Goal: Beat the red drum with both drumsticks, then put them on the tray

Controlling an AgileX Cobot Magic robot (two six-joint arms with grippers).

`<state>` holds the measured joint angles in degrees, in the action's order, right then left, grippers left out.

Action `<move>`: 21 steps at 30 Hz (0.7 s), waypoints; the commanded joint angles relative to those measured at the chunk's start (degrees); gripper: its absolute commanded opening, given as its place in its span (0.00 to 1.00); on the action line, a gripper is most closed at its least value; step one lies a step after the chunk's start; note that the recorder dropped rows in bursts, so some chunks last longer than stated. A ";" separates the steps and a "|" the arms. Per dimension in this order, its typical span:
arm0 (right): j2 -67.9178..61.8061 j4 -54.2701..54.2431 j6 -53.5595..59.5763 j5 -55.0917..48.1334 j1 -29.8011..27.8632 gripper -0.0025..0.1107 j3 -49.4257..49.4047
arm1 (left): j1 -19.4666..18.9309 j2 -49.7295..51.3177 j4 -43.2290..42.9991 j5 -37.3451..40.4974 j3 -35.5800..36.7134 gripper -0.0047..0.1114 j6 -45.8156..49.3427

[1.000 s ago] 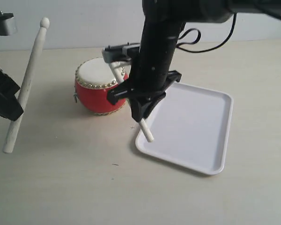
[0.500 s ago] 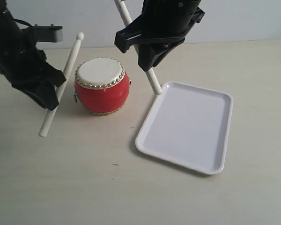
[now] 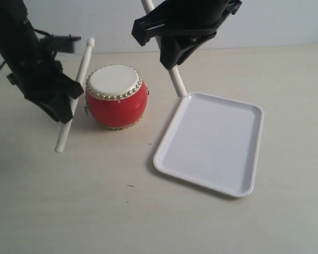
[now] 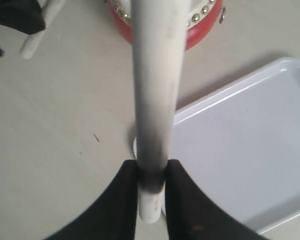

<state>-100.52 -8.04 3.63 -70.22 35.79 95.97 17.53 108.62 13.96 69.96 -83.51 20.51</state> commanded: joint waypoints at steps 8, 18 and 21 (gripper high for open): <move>-3.66 -11.47 -9.31 2.47 -16.82 0.02 -19.72 | 0.24 -26.88 5.18 -3.93 15.09 0.04 0.20; -7.98 -13.92 -16.43 8.39 -17.81 0.02 -28.02 | 0.24 -34.60 6.34 -6.15 22.13 0.04 0.20; -8.37 -13.40 -18.77 10.80 -17.81 0.02 -30.90 | 0.24 -34.69 6.34 -5.92 22.16 0.04 0.20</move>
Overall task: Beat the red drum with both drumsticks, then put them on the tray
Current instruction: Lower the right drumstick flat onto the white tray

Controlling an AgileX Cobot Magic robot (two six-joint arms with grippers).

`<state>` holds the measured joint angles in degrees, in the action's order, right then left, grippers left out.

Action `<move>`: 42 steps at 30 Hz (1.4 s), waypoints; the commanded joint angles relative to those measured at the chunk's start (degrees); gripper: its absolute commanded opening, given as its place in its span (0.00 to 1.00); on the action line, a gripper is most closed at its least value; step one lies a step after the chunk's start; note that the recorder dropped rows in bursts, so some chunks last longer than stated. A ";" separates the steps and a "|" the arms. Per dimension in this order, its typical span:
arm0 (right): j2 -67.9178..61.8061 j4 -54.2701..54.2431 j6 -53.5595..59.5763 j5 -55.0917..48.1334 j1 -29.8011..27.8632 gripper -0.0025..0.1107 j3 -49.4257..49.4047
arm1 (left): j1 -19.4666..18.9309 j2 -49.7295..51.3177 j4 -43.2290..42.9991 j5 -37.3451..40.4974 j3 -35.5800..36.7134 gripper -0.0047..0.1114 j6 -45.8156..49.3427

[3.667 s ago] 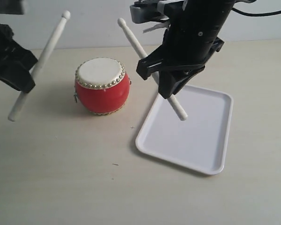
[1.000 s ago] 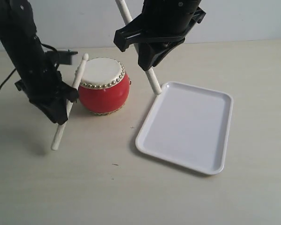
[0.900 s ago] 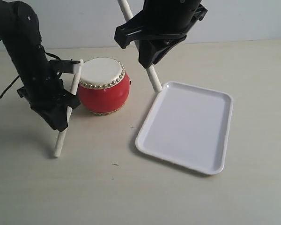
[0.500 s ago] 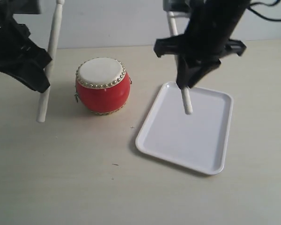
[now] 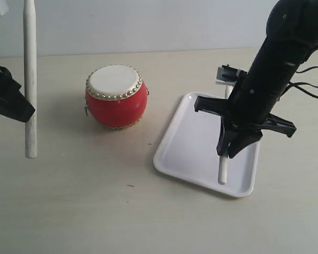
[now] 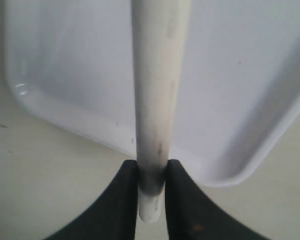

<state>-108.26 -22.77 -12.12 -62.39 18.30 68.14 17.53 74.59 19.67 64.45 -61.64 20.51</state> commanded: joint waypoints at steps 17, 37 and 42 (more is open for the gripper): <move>-2.75 1.78 -3.71 7.75 -3.87 0.02 -3.15 | 0.24 -0.66 0.92 -0.40 0.29 0.04 0.20; -5.79 0.88 -3.55 8.85 -4.47 0.22 -3.17 | 0.24 -0.66 2.04 -1.04 0.29 0.04 0.06; -5.67 0.88 -3.44 8.85 -4.47 0.32 -3.17 | 0.24 -0.55 2.16 -0.80 0.29 0.04 0.06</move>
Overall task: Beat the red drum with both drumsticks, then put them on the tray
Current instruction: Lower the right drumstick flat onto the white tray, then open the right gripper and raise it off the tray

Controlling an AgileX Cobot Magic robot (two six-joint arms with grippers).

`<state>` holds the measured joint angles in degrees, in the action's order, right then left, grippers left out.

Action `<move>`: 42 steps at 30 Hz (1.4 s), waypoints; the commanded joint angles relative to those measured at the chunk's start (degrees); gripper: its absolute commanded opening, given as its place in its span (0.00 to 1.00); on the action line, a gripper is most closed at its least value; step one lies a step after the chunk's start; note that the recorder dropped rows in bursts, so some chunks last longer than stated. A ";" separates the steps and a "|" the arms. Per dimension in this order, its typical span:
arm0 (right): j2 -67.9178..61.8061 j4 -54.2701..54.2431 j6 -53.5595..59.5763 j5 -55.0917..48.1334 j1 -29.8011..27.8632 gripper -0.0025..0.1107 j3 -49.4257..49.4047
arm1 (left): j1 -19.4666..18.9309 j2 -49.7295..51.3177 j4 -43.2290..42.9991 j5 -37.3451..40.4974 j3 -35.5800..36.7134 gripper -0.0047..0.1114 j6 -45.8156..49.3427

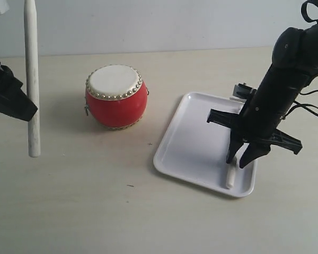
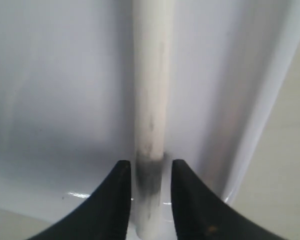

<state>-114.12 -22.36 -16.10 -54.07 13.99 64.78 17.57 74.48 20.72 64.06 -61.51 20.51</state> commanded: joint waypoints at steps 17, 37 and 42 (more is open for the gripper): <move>25.20 23.79 3.06 3.10 -0.16 0.02 0.22 | 12.87 20.28 3.57 -6.68 -6.08 0.04 -6.10; 36.61 -57.06 71.99 13.91 0.02 0.02 -17.62 | 6.47 29.08 38.61 5.90 -5.92 0.04 24.24; 33.22 -59.93 73.45 3.24 0.02 0.05 -16.50 | 4.84 29.08 43.77 5.90 -0.07 0.04 31.14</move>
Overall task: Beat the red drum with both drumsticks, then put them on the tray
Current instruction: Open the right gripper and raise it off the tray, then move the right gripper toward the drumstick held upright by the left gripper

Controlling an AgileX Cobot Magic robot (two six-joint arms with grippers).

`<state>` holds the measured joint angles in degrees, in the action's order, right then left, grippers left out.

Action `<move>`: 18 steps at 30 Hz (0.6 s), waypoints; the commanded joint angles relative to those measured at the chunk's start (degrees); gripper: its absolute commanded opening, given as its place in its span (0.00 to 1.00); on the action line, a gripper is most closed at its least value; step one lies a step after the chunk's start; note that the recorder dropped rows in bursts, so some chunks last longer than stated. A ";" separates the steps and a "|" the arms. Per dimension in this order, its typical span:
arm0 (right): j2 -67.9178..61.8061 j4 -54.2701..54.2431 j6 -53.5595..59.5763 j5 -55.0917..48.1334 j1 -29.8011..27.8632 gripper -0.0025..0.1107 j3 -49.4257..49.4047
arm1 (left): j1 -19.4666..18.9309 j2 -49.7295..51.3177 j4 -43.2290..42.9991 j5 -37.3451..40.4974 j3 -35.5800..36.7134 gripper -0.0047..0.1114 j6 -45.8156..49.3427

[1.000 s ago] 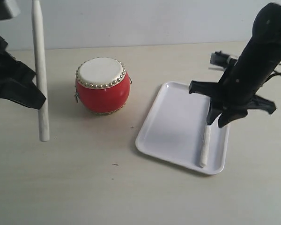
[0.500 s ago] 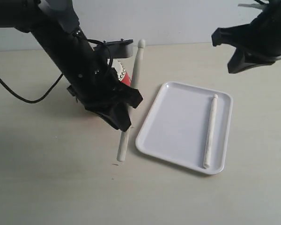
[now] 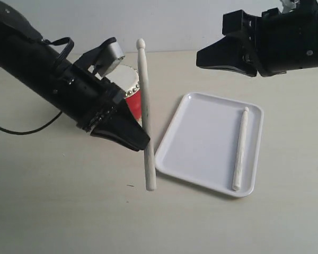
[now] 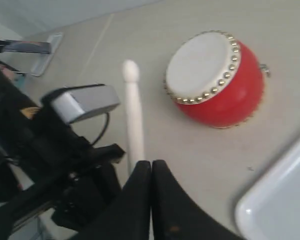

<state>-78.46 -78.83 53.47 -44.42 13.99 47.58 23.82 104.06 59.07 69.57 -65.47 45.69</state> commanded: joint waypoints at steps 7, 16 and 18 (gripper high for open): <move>-7.69 -3.01 7.53 -12.35 1.86 0.31 0.78 | -2.12 -0.50 8.49 0.39 6.15 0.04 10.25; -11.25 -4.09 10.80 -8.38 8.77 0.48 0.78 | -2.12 -0.50 9.08 0.39 6.15 0.04 11.33; -11.47 -4.26 10.80 -6.73 9.39 0.48 0.78 | -2.12 -0.50 9.08 0.39 6.15 0.04 11.33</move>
<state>-89.64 -81.88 63.21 -53.27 22.58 47.94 21.75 104.06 67.64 69.70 -59.59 56.52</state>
